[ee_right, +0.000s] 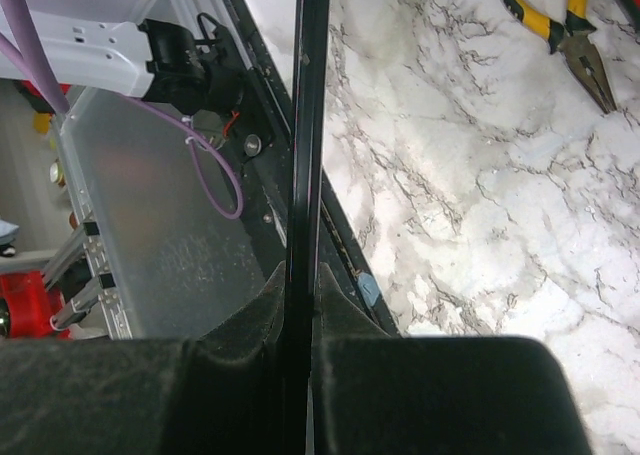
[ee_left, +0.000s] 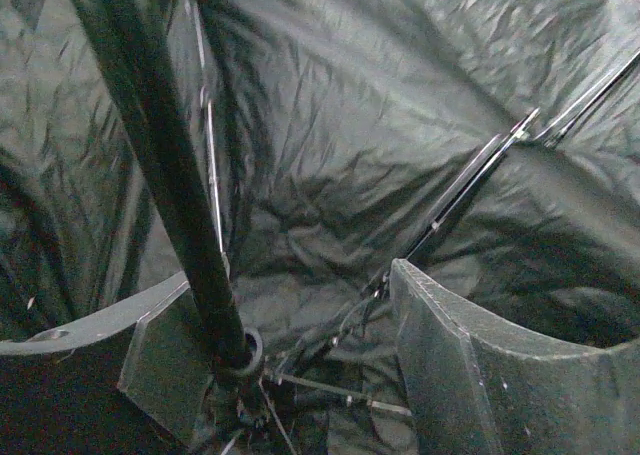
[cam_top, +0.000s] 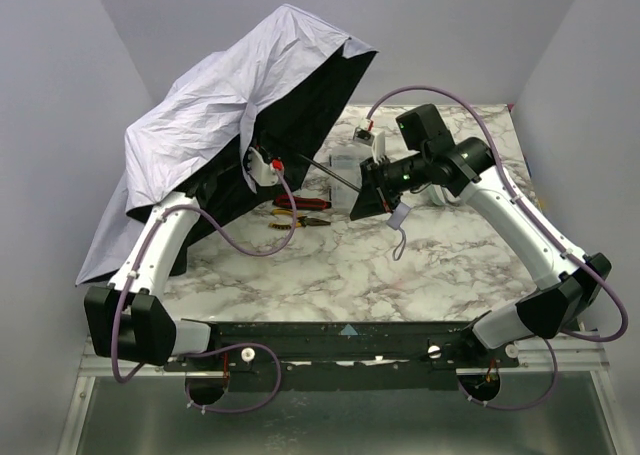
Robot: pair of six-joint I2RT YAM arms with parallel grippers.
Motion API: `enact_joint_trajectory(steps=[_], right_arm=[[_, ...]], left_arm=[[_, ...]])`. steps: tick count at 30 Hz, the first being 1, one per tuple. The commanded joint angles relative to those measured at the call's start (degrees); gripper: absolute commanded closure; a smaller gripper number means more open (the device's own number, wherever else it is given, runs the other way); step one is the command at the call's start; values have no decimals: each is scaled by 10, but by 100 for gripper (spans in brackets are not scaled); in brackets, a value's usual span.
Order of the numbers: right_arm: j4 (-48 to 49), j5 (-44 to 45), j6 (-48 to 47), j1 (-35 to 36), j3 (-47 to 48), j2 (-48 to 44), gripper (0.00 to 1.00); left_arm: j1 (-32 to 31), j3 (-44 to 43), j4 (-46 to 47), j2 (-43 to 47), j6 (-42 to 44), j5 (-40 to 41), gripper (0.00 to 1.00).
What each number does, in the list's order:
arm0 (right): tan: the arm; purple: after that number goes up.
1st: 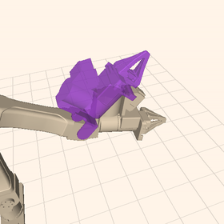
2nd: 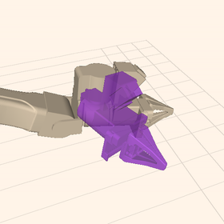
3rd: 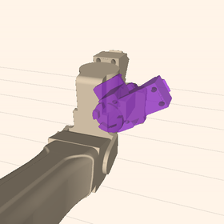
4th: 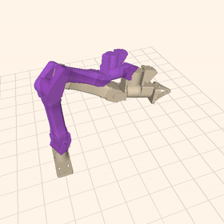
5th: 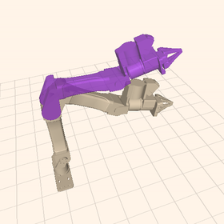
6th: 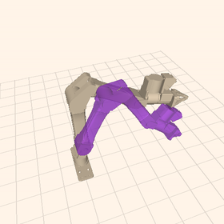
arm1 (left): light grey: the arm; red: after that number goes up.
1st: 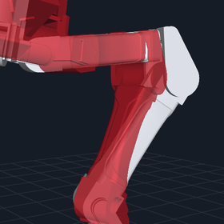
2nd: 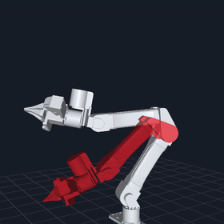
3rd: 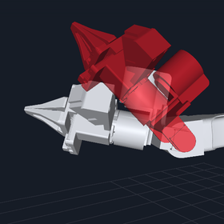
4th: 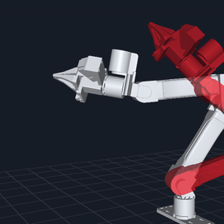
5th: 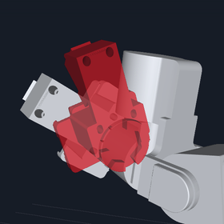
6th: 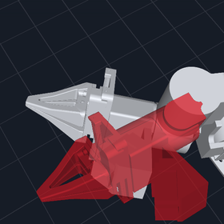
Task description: Open the umbrella
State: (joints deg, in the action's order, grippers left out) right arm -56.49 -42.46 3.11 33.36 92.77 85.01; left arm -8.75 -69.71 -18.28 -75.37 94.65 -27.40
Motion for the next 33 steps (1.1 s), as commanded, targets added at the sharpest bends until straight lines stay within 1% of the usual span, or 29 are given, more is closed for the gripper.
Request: enact_joint_trajectory(steps=[1,4,10,11,16,18,20,21,22,24,25,26,28,29,32,33], right_arm=[[53,10,-10,-1,-2,-33,100],[47,10,-13,-1,-2,-36,100],[37,-9,-25,-1,-1,-38,100],[34,-10,-25,-2,-1,-39,100],[10,-16,-57,-2,-10,-44,100],[-2,-19,-65,-1,-20,-47,100],[-7,-15,-70,-2,-36,-49,100],[-7,-9,-70,-1,-45,-51,100],[-5,-1,-70,-1,-52,-51,99],[1,13,-71,-2,-57,-48,89],[5,18,-71,-1,-56,-45,81],[9,25,-68,-1,-54,-40,76],[9,27,-70,-1,-43,-29,68],[10,26,-71,-1,-39,-26,67],[13,25,-73,-2,-28,-10,70],[16,26,-69,-2,-26,-7,67]], left_arm=[[1,49,139,-4,-59,111,35],[10,34,154,-29,-79,144,49],[43,-3,166,-75,-92,139,70],[48,-10,169,-84,-91,142,73],[78,-63,180,-133,-90,152,79],[82,-93,168,-145,-95,145,85],[100,-113,153,-146,-97,121,97],[102,-117,149,-142,-96,106,100],[102,-118,145,-135,-93,83,100],[102,-117,128,-113,-89,31,100],[102,-116,116,-103,-84,-4,100],[101,-111,109,-91,-78,-29,100],[95,-98,108,-72,-75,-70,100],[93,-96,101,-66,-70,-92,100],[90,-86,97,-48,-68,-149,100],[89,-88,88,-47,-66,-157,100]])
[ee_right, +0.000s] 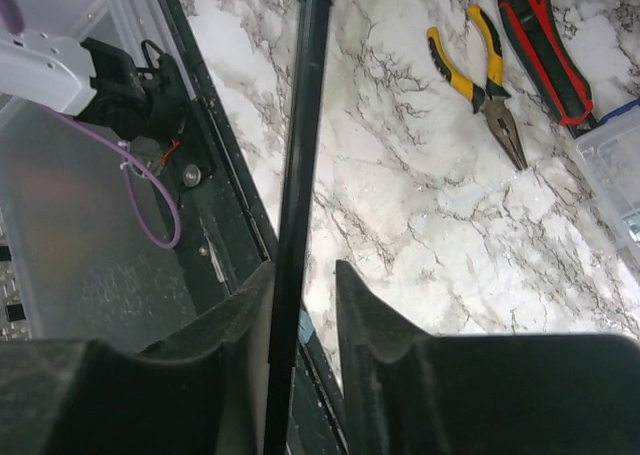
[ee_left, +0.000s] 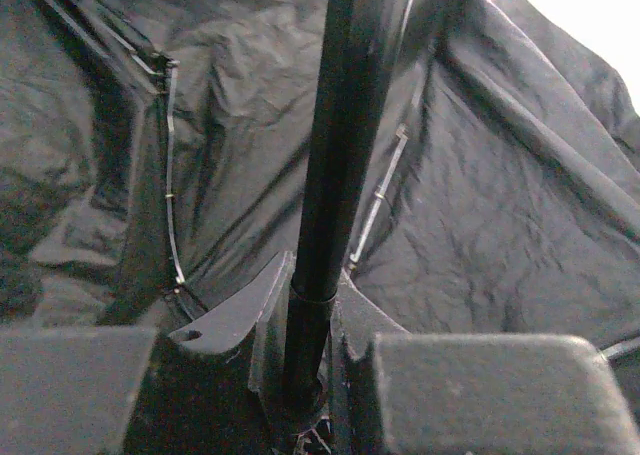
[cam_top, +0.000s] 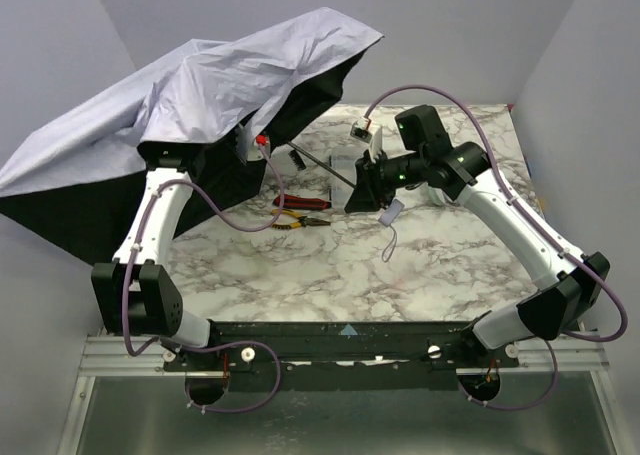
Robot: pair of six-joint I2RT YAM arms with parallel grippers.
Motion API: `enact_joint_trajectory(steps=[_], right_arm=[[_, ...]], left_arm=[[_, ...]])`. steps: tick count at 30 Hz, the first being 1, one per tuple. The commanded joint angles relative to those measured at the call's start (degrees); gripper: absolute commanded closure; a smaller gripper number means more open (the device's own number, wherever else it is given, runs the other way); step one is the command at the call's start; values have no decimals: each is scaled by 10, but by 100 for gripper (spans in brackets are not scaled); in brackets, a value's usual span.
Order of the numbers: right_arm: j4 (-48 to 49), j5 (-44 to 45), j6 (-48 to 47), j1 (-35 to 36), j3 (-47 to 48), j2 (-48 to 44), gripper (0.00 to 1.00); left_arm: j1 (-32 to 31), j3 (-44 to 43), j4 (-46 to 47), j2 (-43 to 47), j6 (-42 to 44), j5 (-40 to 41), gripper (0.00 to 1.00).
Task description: Open the umbrella
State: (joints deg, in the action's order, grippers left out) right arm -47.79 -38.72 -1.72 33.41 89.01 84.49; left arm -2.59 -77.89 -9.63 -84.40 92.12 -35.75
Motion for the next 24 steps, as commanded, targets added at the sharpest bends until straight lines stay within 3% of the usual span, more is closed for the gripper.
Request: enact_joint_trajectory(steps=[1,4,9,13,14,15,17,19,21,24], right_arm=[[-68,-12,-18,-2,14,3,64],[-54,-11,-5,-2,24,15,56],[-38,-30,2,-1,50,42,56],[-38,-42,2,-1,48,49,56],[-39,-45,0,-2,43,48,58],[-38,-47,-3,0,39,46,68],[-38,-59,-9,-1,35,42,96],[-36,-74,-8,0,35,40,100],[-27,-85,9,-1,37,38,100],[14,-107,67,-5,33,34,100]], left_arm=[[28,-12,-14,46,-35,-86,100],[6,-39,-99,50,9,-116,100],[-14,-77,-205,47,56,-126,100],[-18,-97,-225,43,45,-130,100],[-18,-106,-237,41,44,-131,100],[-18,-118,-255,37,47,-134,100],[-18,-132,-282,30,61,-131,100],[-19,-131,-274,28,57,-123,100],[-19,-129,-251,24,26,-118,84],[-19,-126,-235,23,-21,-118,51]])
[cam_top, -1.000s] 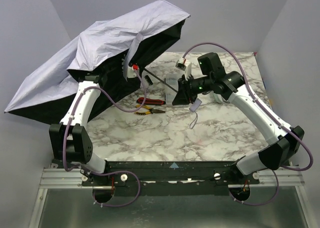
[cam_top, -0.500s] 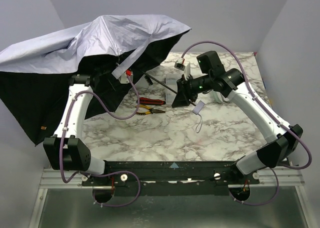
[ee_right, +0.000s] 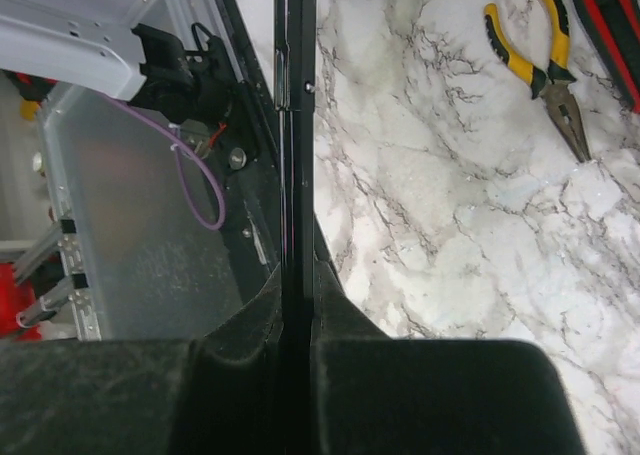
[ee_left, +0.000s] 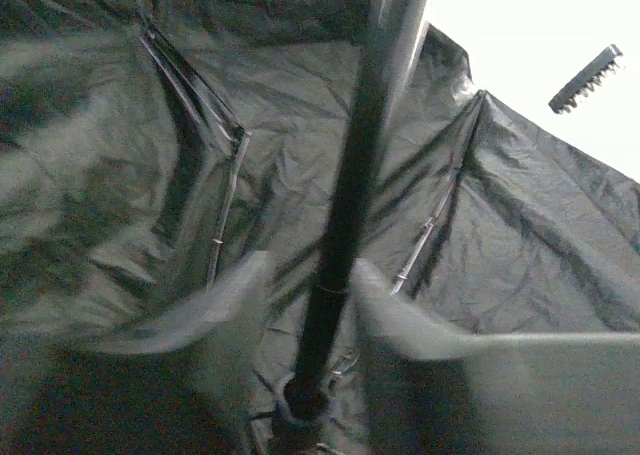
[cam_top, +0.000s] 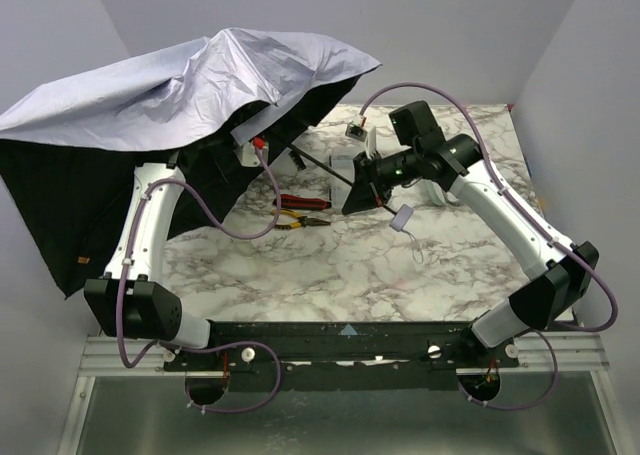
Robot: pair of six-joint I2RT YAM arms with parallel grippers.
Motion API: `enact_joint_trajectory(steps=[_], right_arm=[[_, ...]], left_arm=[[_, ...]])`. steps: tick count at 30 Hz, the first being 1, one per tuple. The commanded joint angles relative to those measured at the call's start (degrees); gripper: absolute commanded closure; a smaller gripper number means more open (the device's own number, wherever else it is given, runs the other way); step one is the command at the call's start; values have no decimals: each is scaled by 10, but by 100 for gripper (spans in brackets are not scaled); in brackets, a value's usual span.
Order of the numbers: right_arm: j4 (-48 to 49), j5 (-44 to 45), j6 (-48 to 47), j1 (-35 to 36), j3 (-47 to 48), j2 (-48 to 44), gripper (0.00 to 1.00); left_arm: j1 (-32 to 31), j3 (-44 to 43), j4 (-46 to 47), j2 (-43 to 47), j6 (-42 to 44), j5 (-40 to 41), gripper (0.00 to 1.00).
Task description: Open the umbrella
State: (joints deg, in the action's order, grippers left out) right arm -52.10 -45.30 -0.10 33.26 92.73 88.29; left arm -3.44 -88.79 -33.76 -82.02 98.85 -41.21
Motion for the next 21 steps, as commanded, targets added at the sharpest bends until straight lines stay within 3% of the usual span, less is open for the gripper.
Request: enact_joint_trajectory(steps=[1,8,10,12,14,17,21], right_arm=[[78,-55,73,-9,-8,-4,100],[218,-119,240,-47,-45,-10,100],[237,-139,262,-51,-51,-11,100],[243,-155,269,-52,-52,-11,100],[245,-158,272,-51,-56,-14,100],[248,-159,271,-51,-60,-19,100],[247,-160,269,-52,-64,-23,100]], left_arm=[[-10,-7,13,3,-101,-64,45],[0,114,219,55,-263,-83,36],[7,94,208,48,-310,-95,36],[13,50,142,30,-306,-110,39],[14,45,140,29,-309,-116,41],[13,106,206,55,-285,-112,41],[4,211,377,91,-274,-95,46]])
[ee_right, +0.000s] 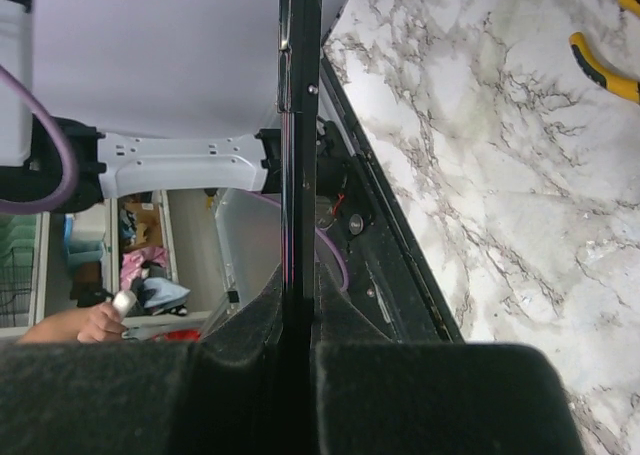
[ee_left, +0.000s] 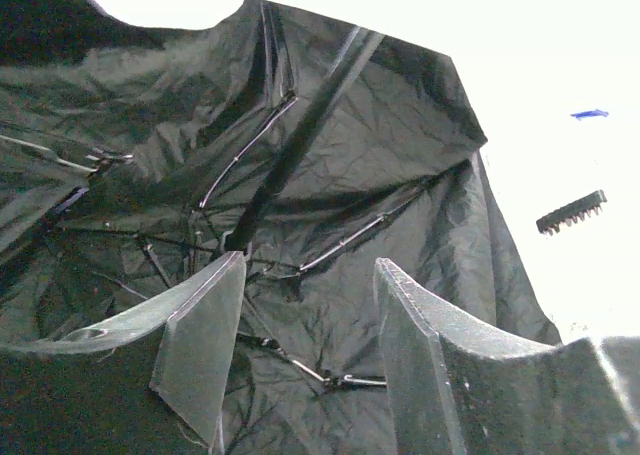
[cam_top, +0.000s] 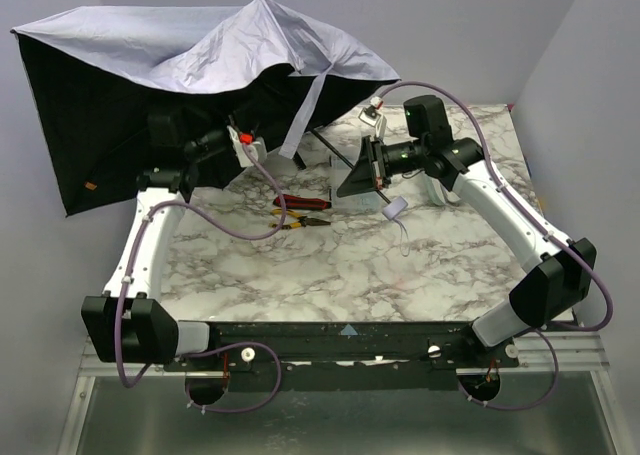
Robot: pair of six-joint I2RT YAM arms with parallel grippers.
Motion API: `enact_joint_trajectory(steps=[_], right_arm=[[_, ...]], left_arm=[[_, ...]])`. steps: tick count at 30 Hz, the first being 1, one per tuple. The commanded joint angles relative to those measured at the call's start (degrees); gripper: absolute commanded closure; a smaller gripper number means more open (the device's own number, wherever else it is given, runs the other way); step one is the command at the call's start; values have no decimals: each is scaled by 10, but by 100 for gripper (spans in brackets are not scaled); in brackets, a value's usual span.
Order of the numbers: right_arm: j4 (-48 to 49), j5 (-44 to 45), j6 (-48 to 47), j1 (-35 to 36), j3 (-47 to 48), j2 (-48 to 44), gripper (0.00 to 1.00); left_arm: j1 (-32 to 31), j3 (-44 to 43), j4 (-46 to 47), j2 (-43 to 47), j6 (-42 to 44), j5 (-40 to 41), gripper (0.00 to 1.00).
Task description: Open the umbrella
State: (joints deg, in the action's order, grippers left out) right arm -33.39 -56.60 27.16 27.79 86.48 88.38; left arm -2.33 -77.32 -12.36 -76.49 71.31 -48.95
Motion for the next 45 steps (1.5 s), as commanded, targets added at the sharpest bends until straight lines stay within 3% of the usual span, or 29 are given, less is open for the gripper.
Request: enact_joint_trajectory(steps=[1,5,12,20,33,43,45], right_arm=[[58,-48,-7,3,-2,-23,100],[51,-48,-16,3,-3,-24,100],[43,-40,-29,3,-13,-34,100],[26,-41,-49,3,-11,-40,100],[3,-46,-71,3,-6,-40,100],[-7,-41,-78,3,-3,-45,100],[-6,-40,-76,3,-3,-45,100]], left_arm=[[-12,111,202,39,5,-10,46],[-35,174,360,37,40,50,53],[-57,193,466,9,78,121,60],[-67,152,446,-37,121,174,65],[-86,124,424,-80,178,194,67],[-80,123,424,-96,181,226,85],[-80,137,425,-91,185,224,81]])
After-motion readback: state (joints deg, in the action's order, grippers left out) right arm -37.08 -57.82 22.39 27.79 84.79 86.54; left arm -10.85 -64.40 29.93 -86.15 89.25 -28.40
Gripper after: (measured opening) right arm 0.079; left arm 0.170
